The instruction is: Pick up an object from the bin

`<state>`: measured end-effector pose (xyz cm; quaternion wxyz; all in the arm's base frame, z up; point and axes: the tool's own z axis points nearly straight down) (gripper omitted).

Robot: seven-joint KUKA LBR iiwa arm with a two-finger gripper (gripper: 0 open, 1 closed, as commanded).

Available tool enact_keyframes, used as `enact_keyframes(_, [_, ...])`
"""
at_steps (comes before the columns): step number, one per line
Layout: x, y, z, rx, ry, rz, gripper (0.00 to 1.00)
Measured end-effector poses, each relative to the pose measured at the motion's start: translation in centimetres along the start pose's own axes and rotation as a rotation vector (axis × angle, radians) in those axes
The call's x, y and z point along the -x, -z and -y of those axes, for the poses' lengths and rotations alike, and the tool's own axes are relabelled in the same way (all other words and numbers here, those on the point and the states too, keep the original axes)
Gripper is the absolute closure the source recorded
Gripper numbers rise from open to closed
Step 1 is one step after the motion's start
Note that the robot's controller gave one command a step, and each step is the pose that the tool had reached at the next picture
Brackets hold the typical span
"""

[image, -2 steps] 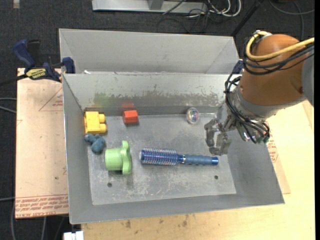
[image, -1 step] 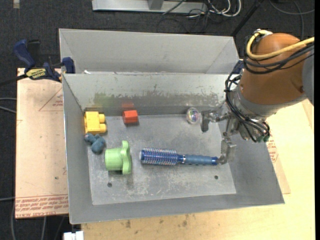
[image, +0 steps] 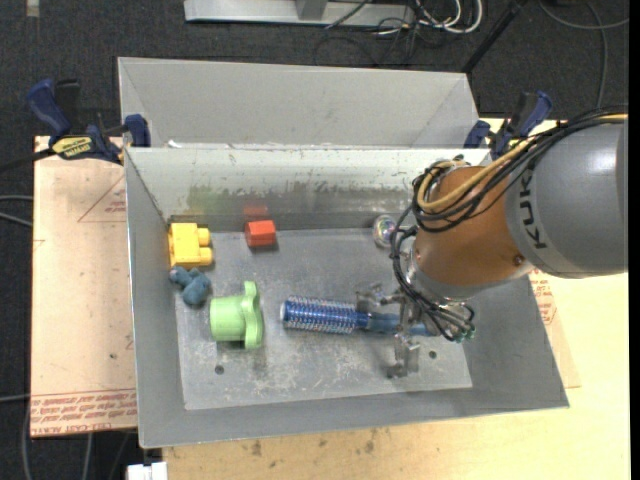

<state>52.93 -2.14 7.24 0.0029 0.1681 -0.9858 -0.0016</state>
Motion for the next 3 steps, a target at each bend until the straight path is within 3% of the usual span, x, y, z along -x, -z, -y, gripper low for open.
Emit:
enact_keyframes(1, [0.1,0.4,0.1,-0.003,0.001,0.005,1.0])
enact_keyframes(2, [9.1,8.9,2.9,-0.008,0.173,0.016,1.0])
enact_keyframes(3, [10.6,22.1,3.5,-0.009,0.158,0.016,1.0])
